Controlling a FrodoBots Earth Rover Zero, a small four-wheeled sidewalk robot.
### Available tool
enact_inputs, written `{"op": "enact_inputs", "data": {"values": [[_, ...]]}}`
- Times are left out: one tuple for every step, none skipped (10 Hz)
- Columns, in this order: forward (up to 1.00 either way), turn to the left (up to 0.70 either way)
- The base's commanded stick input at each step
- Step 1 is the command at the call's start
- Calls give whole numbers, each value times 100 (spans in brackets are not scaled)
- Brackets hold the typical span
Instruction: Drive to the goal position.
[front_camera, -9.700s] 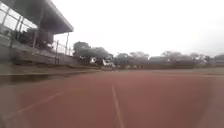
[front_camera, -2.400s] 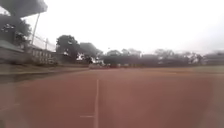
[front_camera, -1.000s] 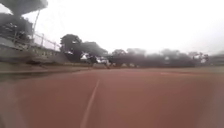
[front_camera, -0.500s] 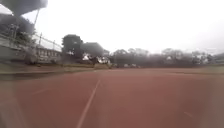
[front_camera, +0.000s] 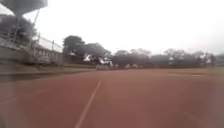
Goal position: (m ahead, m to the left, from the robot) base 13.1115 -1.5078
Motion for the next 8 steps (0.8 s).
{"op": "enact_inputs", "data": {"values": [[100,0],[100,0],[100,0],[100,0],[100,0],[100,0],[100,0],[100,0]]}}
